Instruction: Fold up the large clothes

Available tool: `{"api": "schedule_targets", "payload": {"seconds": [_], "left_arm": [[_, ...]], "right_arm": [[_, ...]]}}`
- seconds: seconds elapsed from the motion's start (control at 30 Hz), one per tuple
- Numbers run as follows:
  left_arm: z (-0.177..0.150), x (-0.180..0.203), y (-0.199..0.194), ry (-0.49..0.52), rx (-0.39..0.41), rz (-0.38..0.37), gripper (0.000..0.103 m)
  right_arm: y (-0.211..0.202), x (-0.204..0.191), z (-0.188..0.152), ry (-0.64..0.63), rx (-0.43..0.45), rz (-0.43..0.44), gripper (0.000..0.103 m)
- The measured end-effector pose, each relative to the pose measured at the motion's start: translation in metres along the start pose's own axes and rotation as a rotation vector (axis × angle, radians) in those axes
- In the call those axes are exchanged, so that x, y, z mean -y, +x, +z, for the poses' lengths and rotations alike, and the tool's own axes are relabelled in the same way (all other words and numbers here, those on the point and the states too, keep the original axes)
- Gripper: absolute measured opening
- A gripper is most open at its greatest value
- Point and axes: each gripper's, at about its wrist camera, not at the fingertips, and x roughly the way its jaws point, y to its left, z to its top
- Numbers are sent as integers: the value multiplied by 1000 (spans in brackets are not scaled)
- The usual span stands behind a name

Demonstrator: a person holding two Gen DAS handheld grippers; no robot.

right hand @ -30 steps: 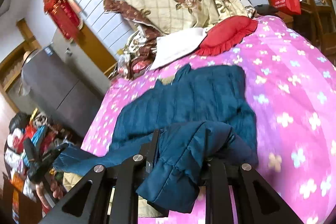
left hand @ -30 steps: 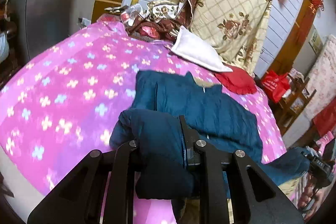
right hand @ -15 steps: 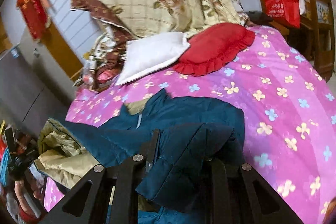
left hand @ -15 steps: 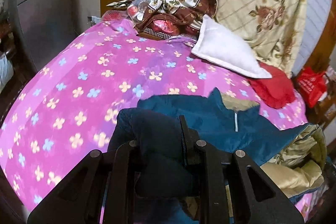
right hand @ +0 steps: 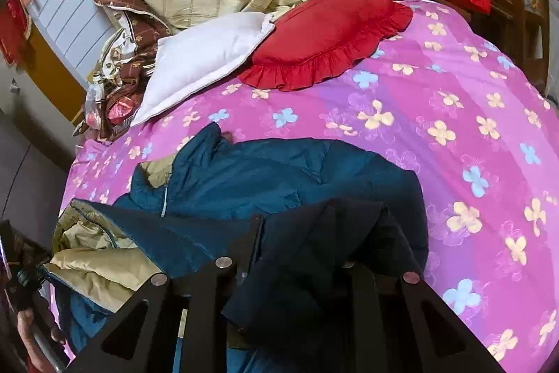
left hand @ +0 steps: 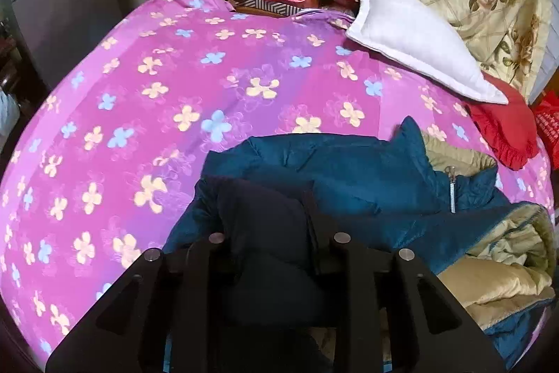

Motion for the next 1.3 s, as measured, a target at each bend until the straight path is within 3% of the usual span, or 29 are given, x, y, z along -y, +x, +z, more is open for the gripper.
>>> {"api": "schedule_targets", "payload": {"seconds": [0.1,0.2,0.27,0.37,0.53,0.57,0.67,0.73,0.8,0.87,1.0,1.1,1.17,1.3], "left_arm": [[5,-14,-10,-60,-12,-108,29],[13,-43,-25,-206,-49,-310,35],[18,-62,-40,-316,-58,-456,40],[28,-73,-62,-389,-51,-569,47],[38,-77,-88,-400,-62,-640,54],[38,-79,-92,-408,-59,-647,54],[35,-84,-100,-407,-48,-675,58],[33,-90,-104,-416,-38,-683,60],[33,-97,-109,-430,-28,-701,61],[32,-102,-113,-432,-19,-710,62],[25,-91,-128,-318,5,-597,63],[6,-49,-127,-141,-17,-477,63],[-11,-21,-118,-49,-34,-441,63],[-45,33,-89,94,-42,-353,63]], "right_arm": [[-9,4,4,24,6,80,35],[-28,9,7,82,44,203,47],[-45,6,8,68,71,235,48],[-68,-6,9,25,105,227,48],[-87,-14,7,11,138,233,53],[-90,-13,7,30,138,264,54],[-96,3,9,137,123,427,75],[-100,11,10,204,111,506,76],[-107,9,10,200,113,518,76],[-119,2,6,140,133,473,76],[-128,-20,-9,-30,148,314,76],[-112,-42,-31,-181,100,210,76],[-94,-55,-47,-254,73,143,76],[-50,-60,-66,-283,29,59,76]]}}
